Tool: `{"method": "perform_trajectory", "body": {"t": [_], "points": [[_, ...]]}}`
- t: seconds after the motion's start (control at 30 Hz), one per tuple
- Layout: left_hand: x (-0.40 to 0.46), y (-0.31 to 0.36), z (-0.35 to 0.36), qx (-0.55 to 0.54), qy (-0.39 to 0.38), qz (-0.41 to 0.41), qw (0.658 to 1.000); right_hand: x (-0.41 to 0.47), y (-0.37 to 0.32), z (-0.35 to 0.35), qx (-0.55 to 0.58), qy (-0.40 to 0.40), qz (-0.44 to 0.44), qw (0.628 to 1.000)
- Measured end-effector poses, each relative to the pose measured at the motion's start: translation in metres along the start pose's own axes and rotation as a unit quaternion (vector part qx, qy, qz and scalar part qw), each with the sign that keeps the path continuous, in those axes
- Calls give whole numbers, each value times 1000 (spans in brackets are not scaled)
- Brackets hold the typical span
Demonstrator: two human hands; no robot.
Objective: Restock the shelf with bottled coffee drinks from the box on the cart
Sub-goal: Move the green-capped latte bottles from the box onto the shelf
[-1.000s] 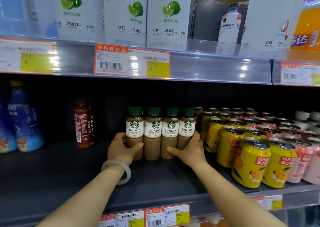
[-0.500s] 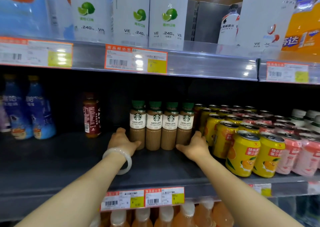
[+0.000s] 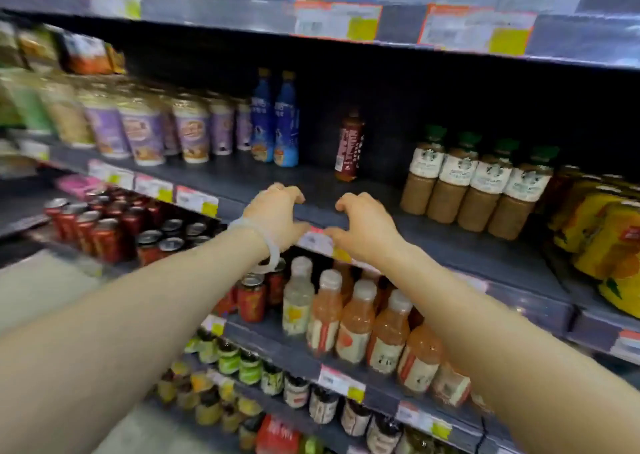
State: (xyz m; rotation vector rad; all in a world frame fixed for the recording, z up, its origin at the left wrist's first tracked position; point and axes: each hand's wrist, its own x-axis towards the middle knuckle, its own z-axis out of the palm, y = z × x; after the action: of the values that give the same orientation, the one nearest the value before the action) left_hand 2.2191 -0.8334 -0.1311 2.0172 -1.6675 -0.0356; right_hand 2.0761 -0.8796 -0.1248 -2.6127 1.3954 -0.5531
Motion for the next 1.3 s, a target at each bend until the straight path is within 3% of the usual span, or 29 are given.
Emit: {"method": "perform_trajectory", "body": {"t": [0.2, 0.33, 0.53, 0.9, 1.1, 1.3], "points": [[-116, -131, -61, 105, -55, -189, 975, -22, -148, 85, 15, -159, -187, 969], [-212, -208, -93, 118, -74, -337, 931, -60, -237, 134, 19, -254, -299, 920], [-343, -290, -134, 108, -67, -498, 858, -110, -350, 189, 6, -308, -411, 858], [-499, -402, -125, 20, -109, -643, 758, -178, -501, 321, -24, -448, -428, 784], [-542, -464, -93, -48, -87, -697, 711, -213, -542, 403, -64, -527, -380, 757], [-579, -498, -57, -126, -56, -765, 629, -249, -560, 461, -72, -599, -342, 721]]}}
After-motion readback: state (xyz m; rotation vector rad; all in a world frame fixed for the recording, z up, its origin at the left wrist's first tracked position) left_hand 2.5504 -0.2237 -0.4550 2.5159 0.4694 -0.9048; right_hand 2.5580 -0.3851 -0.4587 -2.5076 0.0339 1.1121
